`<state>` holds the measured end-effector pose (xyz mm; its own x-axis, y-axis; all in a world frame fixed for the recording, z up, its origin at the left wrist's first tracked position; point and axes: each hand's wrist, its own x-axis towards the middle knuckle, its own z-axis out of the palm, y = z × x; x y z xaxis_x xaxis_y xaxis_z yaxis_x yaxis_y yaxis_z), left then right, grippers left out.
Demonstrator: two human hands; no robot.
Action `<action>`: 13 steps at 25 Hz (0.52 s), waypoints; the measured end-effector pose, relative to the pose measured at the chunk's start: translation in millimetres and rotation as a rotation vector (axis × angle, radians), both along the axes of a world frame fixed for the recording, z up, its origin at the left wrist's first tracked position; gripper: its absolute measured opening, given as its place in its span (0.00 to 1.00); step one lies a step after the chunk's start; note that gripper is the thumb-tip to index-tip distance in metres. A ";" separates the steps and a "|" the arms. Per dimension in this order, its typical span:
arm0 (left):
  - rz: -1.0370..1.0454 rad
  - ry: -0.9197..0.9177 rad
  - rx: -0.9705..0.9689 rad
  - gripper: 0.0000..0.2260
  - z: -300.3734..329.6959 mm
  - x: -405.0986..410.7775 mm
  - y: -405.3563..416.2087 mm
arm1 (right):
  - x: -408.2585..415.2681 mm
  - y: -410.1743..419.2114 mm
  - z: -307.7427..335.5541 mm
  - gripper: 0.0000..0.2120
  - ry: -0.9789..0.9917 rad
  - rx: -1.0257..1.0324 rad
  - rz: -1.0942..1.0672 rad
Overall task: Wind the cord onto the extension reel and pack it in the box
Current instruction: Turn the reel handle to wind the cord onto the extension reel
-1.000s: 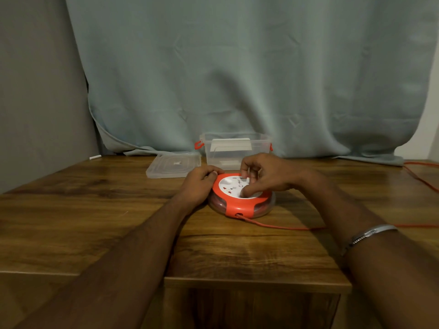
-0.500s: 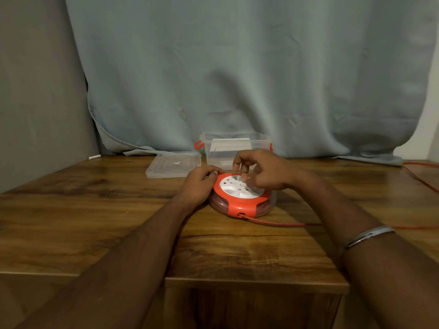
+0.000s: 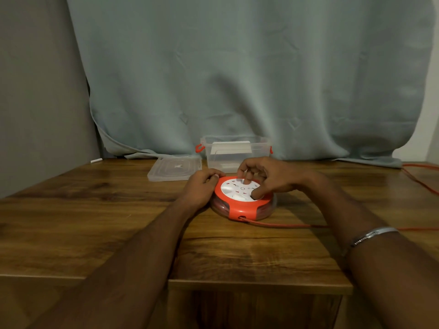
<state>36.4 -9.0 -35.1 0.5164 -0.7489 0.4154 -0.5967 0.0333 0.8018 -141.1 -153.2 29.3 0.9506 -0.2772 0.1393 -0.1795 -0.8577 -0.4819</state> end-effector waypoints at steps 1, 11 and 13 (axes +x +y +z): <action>-0.003 0.005 -0.008 0.14 0.4 0.5 -0.2 | -0.1 1.4 -0.2 0.22 -0.008 -0.017 -0.003; -0.003 -0.025 -0.006 0.14 -0.1 1.8 -1.1 | 8.0 20.6 -6.2 0.17 -0.038 -0.209 -0.086; -0.008 -0.039 -0.016 0.14 -0.1 1.5 -0.7 | 10.5 22.7 -9.0 0.21 -0.058 -0.203 -0.083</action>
<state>37.9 -9.7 -35.2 0.4939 -0.7456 0.4474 -0.6271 0.0509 0.7773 -130.7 -130.5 20.2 0.9144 -0.3151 0.2542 -0.2308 -0.9215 -0.3123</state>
